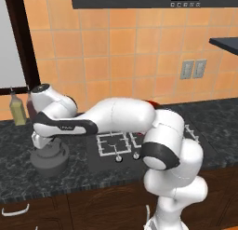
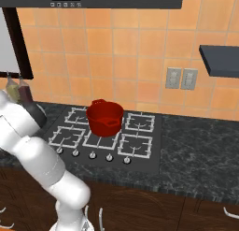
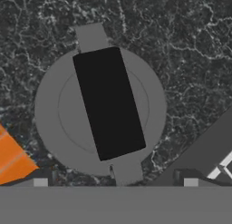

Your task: Pick the kettle from the counter and place it on a stove burner. Then turn the burner on.

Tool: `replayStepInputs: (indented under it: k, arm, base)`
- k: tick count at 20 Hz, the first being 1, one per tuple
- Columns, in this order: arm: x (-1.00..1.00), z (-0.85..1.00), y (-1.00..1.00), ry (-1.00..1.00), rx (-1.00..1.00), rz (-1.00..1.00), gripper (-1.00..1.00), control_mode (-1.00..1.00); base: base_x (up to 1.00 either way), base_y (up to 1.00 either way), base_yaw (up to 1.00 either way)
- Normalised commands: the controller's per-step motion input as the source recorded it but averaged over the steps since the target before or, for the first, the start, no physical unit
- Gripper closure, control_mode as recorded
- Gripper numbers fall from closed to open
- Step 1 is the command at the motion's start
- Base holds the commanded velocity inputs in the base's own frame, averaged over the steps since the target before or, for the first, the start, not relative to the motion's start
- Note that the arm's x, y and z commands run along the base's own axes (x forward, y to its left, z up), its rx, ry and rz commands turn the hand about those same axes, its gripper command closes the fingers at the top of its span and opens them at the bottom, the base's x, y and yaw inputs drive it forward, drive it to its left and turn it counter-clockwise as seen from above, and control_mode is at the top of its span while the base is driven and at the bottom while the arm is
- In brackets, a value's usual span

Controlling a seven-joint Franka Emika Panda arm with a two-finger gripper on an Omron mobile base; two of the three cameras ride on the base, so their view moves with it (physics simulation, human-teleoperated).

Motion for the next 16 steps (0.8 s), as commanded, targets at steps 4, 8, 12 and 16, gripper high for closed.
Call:
replayStepInputs:
  k: [4,8,12,16]
  arm:
    - [0.25,-0.32,0.17,0.00,-0.04,0.00,-1.00,-1.00]
    - [0.27,-0.24,0.13,0.00,-0.02,0.00,-1.00,-1.00]
    - [0.01,0.00,0.00,0.00,0.00,0.00,1.00,-1.00]
    - [0.00,0.00,0.00,-0.01,0.00,0.00,1.00,-1.00]
  base:
    - [0.00,0.00,0.00]
    - [0.00,0.00,0.00]
    - [0.00,0.00,0.00]
    - [0.00,0.00,0.00]
